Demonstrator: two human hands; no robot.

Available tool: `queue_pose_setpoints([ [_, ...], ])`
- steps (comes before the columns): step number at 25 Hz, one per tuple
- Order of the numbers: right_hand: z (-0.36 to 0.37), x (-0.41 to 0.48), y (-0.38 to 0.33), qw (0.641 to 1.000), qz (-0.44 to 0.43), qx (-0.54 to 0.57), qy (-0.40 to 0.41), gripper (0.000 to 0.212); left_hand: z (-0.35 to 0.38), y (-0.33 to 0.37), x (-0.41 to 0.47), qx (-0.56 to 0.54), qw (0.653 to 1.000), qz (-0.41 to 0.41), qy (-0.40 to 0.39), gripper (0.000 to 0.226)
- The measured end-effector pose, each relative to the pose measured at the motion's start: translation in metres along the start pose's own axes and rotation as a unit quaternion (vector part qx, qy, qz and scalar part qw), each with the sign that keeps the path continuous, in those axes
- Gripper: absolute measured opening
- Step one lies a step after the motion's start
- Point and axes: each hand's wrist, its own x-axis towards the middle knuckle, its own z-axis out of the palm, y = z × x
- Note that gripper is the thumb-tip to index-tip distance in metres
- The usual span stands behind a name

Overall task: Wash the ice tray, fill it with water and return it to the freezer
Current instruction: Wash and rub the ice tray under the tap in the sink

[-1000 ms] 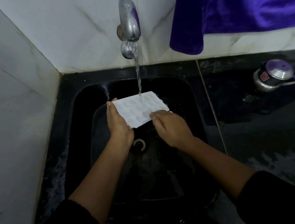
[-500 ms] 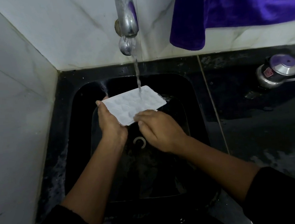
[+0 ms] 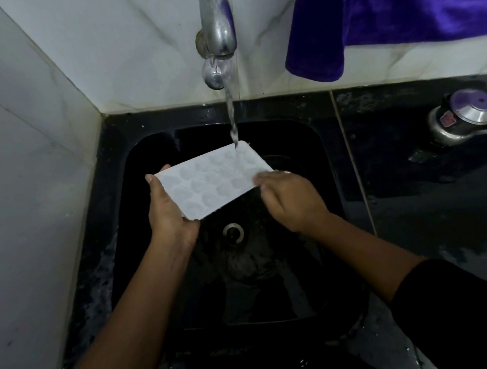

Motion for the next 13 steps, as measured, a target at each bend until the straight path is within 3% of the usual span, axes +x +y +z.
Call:
queue_pose_setpoints([
  [2, 0.003, 0.005, 0.002, 0.994, 0.106, -0.01, 0.004, 0.063, -0.007, -0.001, -0.002, 0.001, 1.0, 0.004, -0.005, 0.046],
  [5, 0.018, -0.015, -0.038, 0.998, -0.031, 0.001, -0.046, 0.051, -0.009, -0.002, -0.003, -0.008, 1.0, 0.009, -0.007, 0.048],
  [7, 0.013, -0.018, -0.028, 0.994, -0.102, 0.014, -0.044, 0.048, -0.008, -0.002, -0.007, -0.003, 1.0, 0.012, -0.017, 0.046],
  [8, 0.01, -0.011, -0.016, 0.996, -0.082, 0.008, -0.026, 0.051, -0.007, -0.003, -0.01, 0.001, 1.0, 0.012, -0.024, 0.045],
  [11, 0.015, 0.009, -0.016, 0.994, 0.106, 0.017, -0.018, 0.065, 0.0, -0.015, -0.015, 0.022, 0.999, 0.003, -0.027, 0.044],
  [13, 0.033, 0.006, -0.051, 0.992, 0.086, 0.057, -0.078, 0.07, 0.006, -0.019, -0.014, 0.03, 0.999, -0.001, -0.025, 0.046],
])
